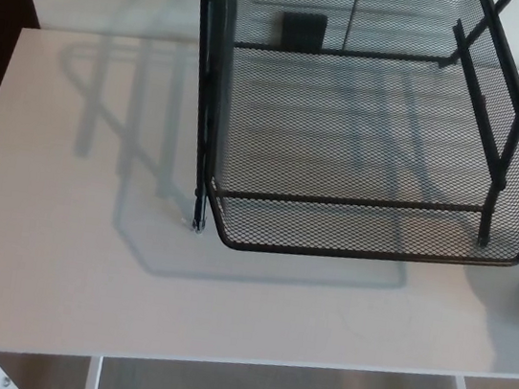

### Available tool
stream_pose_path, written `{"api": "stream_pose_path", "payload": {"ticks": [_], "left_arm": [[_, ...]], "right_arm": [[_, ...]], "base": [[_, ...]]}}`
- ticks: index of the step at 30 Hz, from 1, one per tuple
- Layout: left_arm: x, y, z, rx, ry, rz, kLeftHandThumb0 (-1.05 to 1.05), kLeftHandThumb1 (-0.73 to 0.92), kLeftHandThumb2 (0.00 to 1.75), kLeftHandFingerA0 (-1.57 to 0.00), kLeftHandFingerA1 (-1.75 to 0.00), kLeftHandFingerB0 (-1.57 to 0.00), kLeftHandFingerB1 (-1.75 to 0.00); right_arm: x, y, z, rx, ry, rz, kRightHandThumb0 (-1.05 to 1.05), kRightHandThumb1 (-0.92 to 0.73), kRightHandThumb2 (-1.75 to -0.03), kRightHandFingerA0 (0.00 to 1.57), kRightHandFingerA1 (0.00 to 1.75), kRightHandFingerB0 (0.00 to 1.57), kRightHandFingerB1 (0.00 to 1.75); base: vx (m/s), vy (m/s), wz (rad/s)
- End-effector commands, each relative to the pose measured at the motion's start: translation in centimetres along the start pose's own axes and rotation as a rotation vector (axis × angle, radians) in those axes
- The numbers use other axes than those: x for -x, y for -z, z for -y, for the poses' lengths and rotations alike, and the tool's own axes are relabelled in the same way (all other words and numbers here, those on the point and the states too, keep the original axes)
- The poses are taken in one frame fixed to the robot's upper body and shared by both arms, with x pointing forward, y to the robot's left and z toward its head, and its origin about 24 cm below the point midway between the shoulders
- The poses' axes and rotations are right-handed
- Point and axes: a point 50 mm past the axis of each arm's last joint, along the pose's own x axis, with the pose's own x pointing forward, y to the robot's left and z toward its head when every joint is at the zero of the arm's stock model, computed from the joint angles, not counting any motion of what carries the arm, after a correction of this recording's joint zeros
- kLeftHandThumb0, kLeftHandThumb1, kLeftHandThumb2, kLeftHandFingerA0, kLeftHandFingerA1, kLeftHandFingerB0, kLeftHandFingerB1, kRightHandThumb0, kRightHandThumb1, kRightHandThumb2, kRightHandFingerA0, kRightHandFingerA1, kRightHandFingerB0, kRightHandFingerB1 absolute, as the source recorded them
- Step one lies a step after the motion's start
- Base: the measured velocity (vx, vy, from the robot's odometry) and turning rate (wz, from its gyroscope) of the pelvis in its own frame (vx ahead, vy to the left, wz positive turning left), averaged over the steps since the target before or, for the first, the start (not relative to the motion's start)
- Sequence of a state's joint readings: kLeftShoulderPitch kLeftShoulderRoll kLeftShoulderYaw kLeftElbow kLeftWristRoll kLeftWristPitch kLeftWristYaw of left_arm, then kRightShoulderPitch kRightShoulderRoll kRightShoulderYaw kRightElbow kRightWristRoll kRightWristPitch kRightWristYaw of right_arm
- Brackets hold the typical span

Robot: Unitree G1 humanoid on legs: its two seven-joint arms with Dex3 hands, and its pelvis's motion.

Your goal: The robot walks towards a desk on which a file tray is kept in the middle and a toilet paper roll is kept on its right. The robot uses its right hand to hook on finger in the gap of the roll and grabs it, lifts it and places it on the tray.

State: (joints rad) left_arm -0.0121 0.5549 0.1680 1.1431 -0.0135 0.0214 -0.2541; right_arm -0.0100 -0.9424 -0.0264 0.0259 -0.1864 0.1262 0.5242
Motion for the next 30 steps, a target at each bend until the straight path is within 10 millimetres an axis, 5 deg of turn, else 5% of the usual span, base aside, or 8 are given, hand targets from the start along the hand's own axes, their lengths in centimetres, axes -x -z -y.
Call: {"api": "stream_pose_path", "payload": {"ticks": [1, 3, 4, 11, 17, 24, 25, 30], "left_arm": [[0.2, -0.5, -0.7, -0.053, -0.027, 0.026, -0.60, 0.92, 0.66, -0.22, -0.55, -0.24, -0.43], [0.2, -0.4, -0.7, -0.023, -0.019, 0.032, -0.58, 0.92, 0.67, -0.20, -0.55, -0.22, -0.44], [0.3, -0.4, -0.7, -0.023, -0.019, 0.033, -0.58, 0.91, 0.67, -0.20, -0.55, -0.21, -0.44], [0.3, -0.5, -0.9, -0.009, -0.017, 0.037, -0.58, 0.91, 0.67, -0.15, -0.54, -0.20, -0.43], [0.3, -0.4, -0.9, -0.008, -0.007, 0.041, -0.57, 0.92, 0.67, -0.16, -0.54, -0.20, -0.45], [0.2, -0.5, -0.8, -0.001, -0.021, 0.033, -0.58, 0.90, 0.66, -0.19, -0.54, -0.19, -0.44], [0.2, -0.5, -0.8, 0.037, -0.017, 0.028, -0.58, 0.91, 0.67, -0.18, -0.55, -0.18, -0.44], [0.2, -0.6, -1.0, -0.049, -0.028, 0.009, -0.61, 0.92, 0.68, -0.21, -0.54, -0.21, -0.44]], "right_arm": [[-0.2, 0.1, -1.0, 0.010, -0.028, 0.006, -0.38, -0.59, -0.60, 0.18, 0.40, 0.09, 0.21], [-0.2, 0.1, -1.1, 0.025, -0.034, -0.005, -0.39, -0.60, -0.60, 0.18, 0.39, 0.09, 0.21], [-0.2, 0.2, -1.1, 0.024, -0.034, -0.007, -0.27, -0.56, -1.02, 0.02, 0.50, 0.00, 0.49], [0.7, 0.4, -1.8, 0.013, -0.020, -0.005, -0.27, -0.57, -1.02, 0.01, 0.50, 0.00, 0.49], [1.6, 0.6, -2.1, 0.018, -0.015, 0.028, -0.35, -0.59, -0.60, 0.09, 0.33, 0.10, 0.22], [1.9, 0.6, -2.4, 0.010, 0.009, 0.063, -0.25, -0.57, -1.02, 0.01, 0.51, 0.00, 0.49], [1.9, 0.5, -2.5, 0.023, 0.026, 0.081, -0.34, -0.58, -0.57, 0.15, 0.37, 0.11, 0.26], [1.9, 0.3, -2.7, 0.010, 0.030, 0.082, -0.34, -0.59, -0.58, 0.17, 0.37, 0.12, 0.26]], "base": [[0.00, 0.000, 0.00], [0.00, 0.000, 0.00], [0.00, 0.000, 0.00], [0.00, 0.000, 0.00], [0.00, 0.000, 0.00], [0.00, 0.000, 0.00], [0.00, 0.000, 0.00], [0.00, 0.000, 0.00]]}}
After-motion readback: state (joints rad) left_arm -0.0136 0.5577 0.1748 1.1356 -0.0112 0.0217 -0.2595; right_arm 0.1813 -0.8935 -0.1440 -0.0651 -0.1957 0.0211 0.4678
